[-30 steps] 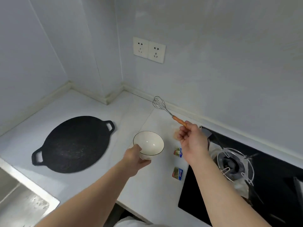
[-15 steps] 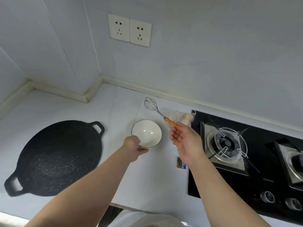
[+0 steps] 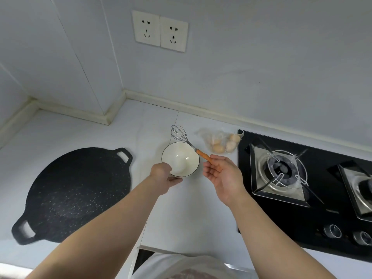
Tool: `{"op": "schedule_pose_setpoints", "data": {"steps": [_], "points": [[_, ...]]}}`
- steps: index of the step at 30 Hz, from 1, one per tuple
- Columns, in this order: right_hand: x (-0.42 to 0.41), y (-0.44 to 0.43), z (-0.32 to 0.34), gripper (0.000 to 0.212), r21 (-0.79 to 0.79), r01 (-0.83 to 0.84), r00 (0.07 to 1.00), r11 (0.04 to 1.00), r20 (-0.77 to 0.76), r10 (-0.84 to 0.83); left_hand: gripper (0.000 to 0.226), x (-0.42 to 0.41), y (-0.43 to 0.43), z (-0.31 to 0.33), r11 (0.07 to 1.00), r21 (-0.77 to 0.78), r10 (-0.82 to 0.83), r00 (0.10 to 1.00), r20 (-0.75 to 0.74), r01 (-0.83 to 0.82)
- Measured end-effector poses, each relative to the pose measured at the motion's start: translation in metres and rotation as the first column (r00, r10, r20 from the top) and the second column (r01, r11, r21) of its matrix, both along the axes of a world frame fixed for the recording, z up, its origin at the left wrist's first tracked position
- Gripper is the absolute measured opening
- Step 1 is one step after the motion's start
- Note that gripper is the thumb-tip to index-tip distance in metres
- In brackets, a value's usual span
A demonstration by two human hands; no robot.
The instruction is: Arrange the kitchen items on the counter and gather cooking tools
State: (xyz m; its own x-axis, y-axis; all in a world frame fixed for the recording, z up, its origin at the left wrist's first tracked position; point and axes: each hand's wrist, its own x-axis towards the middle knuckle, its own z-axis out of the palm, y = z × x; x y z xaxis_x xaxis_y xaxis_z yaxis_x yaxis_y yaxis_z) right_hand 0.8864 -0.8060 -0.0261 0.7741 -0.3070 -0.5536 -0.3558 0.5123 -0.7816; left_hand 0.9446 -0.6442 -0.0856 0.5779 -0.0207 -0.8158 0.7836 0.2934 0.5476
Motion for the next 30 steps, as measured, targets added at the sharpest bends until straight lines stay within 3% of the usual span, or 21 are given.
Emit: {"op": "schedule_pose_setpoints", "data": {"steps": [8, 12, 23, 30], "points": [[0.000, -0.006, -0.006, 0.014, -0.037, 0.182, 0.980, 0.983, -0.073, -0.184, 0.004, -0.011, 0.015, -0.002, 0.997, 0.020, -0.071, 0.997, 0.034, 0.071], [-0.007, 0.003, -0.017, 0.016, -0.109, 0.203, 0.967, 0.973, -0.134, -0.216, 0.008, -0.016, 0.022, -0.003, 0.999, 0.019, -0.052, 0.997, 0.048, 0.051], [-0.034, 0.021, -0.034, 0.006, -0.137, 0.104, 0.968, 0.985, -0.213, -0.132, 0.017, -0.038, 0.027, -0.002, 1.000, -0.017, -0.011, 0.995, 0.096, 0.012], [-0.041, 0.012, -0.031, 0.021, -0.080, 0.074, 0.940, 0.994, -0.328, -0.096, 0.015, -0.047, 0.026, 0.004, 1.000, -0.018, -0.001, 0.992, 0.128, 0.004]]}}
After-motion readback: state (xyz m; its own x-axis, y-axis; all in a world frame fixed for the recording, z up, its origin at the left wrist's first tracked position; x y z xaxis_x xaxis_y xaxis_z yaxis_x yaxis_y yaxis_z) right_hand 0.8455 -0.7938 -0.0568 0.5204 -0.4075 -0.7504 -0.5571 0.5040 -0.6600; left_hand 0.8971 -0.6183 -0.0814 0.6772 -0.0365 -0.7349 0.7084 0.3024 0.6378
